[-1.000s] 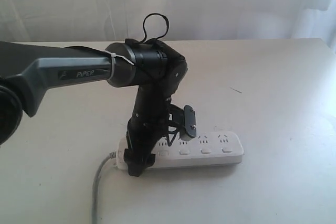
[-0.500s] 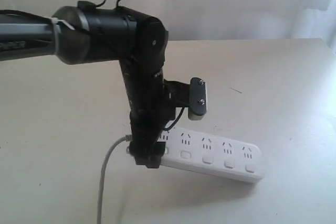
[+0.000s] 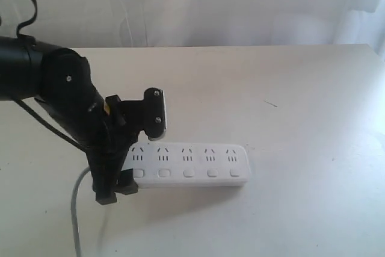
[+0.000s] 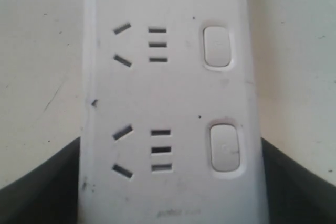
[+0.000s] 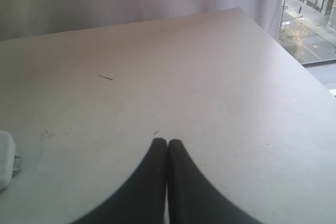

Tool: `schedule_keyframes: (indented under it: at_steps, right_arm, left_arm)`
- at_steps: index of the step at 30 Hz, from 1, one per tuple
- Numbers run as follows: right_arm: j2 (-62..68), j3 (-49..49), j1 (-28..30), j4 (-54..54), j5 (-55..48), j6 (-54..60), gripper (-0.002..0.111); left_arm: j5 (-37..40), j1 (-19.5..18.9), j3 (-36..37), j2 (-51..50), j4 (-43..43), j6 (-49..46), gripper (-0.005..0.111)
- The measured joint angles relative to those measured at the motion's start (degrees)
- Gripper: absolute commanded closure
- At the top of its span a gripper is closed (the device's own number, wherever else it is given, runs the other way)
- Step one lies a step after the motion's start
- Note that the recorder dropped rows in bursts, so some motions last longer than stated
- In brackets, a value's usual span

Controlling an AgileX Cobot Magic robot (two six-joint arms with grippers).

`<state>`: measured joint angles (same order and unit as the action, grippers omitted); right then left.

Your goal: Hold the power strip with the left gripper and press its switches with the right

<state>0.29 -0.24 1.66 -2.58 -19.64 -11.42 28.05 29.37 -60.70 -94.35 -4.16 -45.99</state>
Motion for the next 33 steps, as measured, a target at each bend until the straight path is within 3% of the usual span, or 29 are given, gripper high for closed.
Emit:
schedule_keyframes:
  at_steps: [6, 33]
  right_arm:
    - [0.00, 0.00, 0.00, 0.00, 0.00, 0.00, 0.108]
    - [0.00, 0.00, 0.00, 0.00, 0.00, 0.00, 0.108]
  left_arm:
    - [-1.75, -2.15, 1.24, 0.12, -4.00, -0.36, 0.107]
    - [-0.28, -2.52, 1.87, -9.73, -8.71, -9.32, 0.107]
